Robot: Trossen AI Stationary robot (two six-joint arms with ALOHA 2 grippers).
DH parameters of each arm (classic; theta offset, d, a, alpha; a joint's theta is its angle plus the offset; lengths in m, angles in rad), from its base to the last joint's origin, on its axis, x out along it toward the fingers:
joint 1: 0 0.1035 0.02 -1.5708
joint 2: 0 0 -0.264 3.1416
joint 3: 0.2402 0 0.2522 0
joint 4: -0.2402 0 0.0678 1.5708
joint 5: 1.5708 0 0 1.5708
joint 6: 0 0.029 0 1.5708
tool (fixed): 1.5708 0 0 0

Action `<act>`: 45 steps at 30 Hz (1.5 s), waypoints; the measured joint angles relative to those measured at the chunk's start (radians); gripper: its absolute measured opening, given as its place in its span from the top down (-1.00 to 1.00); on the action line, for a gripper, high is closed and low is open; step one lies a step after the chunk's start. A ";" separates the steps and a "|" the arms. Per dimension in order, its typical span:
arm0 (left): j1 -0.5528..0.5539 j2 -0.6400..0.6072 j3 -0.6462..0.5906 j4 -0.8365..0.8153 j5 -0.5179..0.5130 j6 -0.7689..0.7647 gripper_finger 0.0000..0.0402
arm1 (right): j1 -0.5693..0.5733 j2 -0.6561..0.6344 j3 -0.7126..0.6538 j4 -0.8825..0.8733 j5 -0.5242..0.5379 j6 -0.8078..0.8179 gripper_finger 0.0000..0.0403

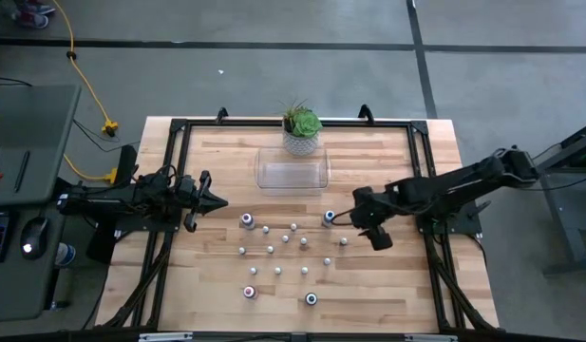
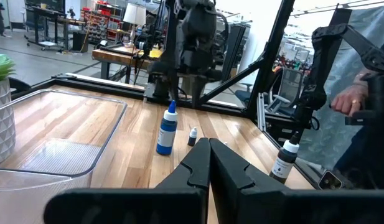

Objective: Pick & Place food coloring
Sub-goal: Put the small black food coloring bottle into the bin

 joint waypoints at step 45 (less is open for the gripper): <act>0.000 0.000 0.000 0.000 0.000 0.000 1.00 | 0.098 0.188 -0.082 0.345 0.051 0.083 0.08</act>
